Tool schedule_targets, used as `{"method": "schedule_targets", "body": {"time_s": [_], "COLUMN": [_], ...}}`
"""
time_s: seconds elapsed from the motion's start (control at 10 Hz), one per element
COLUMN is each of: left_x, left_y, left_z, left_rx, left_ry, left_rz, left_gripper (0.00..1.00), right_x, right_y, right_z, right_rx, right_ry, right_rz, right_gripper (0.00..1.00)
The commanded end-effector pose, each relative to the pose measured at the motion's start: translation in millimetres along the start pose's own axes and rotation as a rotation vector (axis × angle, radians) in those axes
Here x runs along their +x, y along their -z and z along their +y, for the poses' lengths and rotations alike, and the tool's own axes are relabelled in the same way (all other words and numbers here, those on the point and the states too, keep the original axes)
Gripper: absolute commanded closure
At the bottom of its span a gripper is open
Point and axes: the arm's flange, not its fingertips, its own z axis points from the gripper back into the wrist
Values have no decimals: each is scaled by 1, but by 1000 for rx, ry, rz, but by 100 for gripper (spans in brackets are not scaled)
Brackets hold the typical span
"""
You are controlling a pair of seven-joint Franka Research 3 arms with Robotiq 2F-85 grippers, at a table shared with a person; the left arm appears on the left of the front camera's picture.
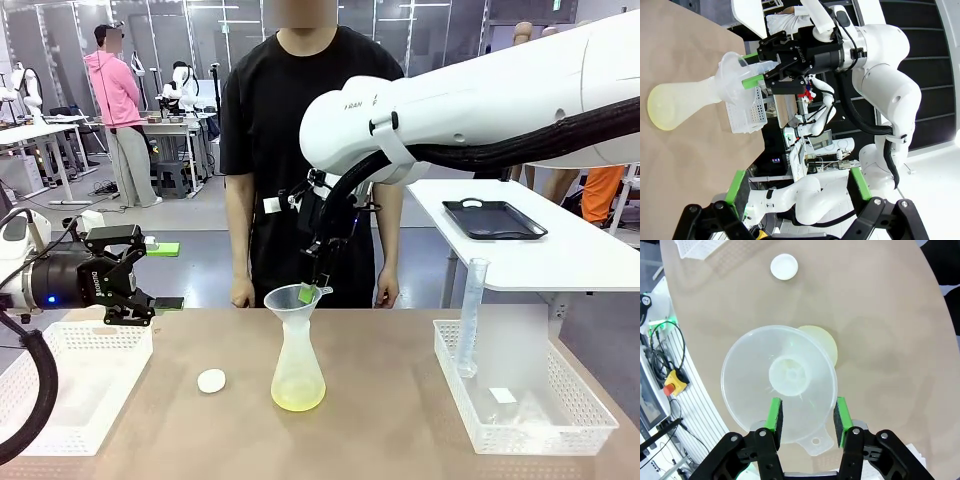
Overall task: Prepare the solutions needed for the experiment.
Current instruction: Once the solution is in the Big flask , pick up the Plastic Funnel and place it back into the right Organizing basket.
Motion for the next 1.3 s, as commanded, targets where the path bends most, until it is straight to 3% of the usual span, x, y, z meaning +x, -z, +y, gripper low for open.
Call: {"method": "schedule_targets", "body": {"time_s": [0.0, 0.4, 0.9, 1.2], "left_x": [1, 1, 1, 1], "left_y": [-1, -1, -1, -1], "left_z": [-1, -1, -1, -1], "left_rx": [2, 2, 2, 2], "left_ry": [6, 6, 6, 6], "left_rz": [-3, -3, -3, -3], "left_gripper": [0, 0, 0, 0], "right_x": [4, 5, 7, 8], "right_y": [4, 10, 15, 12], "right_z": [2, 2, 2, 2], "right_rx": [4, 33, 52, 64], "right_ry": [17, 16, 39, 50], "right_rz": [32, 47, 43, 34], "right_gripper": [47, 49, 98, 100]}}
